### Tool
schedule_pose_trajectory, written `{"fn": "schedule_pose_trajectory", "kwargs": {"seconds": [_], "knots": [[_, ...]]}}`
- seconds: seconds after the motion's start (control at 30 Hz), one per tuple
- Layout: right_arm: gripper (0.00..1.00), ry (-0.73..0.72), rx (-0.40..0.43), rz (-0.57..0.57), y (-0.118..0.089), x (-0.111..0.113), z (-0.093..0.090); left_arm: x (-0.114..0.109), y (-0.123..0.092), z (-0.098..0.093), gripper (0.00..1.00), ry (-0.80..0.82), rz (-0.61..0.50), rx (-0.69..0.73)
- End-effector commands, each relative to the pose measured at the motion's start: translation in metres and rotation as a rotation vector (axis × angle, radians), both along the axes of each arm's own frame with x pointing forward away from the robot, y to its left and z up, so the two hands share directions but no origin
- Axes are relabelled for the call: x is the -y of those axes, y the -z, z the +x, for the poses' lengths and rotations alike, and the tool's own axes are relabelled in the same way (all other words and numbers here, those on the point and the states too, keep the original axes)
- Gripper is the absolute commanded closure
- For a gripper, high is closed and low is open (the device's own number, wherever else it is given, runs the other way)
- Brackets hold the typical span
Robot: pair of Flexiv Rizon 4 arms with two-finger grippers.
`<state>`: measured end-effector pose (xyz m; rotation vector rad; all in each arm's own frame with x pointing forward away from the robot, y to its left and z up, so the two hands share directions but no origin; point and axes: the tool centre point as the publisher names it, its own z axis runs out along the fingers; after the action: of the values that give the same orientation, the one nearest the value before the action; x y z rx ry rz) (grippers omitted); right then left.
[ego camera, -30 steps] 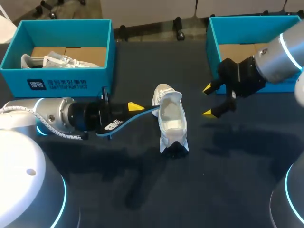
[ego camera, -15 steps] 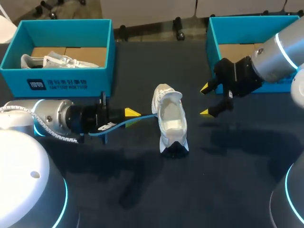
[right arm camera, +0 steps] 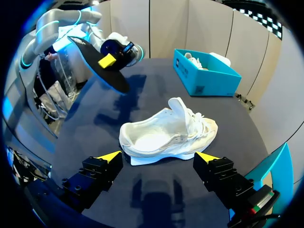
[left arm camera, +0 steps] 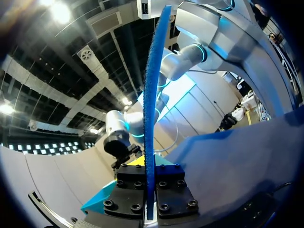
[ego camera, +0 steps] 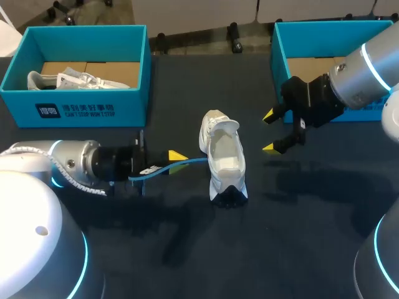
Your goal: Take the shoe out of the shoebox, open the shoe tongue, remove and reinsert the insole, then place the shoe into the shoebox
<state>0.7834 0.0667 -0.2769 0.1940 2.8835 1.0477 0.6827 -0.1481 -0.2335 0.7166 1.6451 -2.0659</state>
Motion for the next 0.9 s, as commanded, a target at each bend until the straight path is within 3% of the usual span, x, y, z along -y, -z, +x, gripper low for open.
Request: {"fn": "schedule_pose_trajectory", "kwargs": {"seconds": [0.03,0.43,0.9], "knots": [[0.0,0.0,0.001,-0.002,0.001,-0.001,0.0,0.003,0.004,0.006,1.0,0.006,-0.005,-0.019],[0.0,0.0,0.001,-0.002,0.001,-0.001,0.0,0.015,0.02,0.029,1.0,0.004,0.028,-0.049],[0.0,0.0,0.001,-0.002,0.001,-0.001,0.0,0.035,0.028,0.039,1.0,-0.012,0.038,-0.056]]}}
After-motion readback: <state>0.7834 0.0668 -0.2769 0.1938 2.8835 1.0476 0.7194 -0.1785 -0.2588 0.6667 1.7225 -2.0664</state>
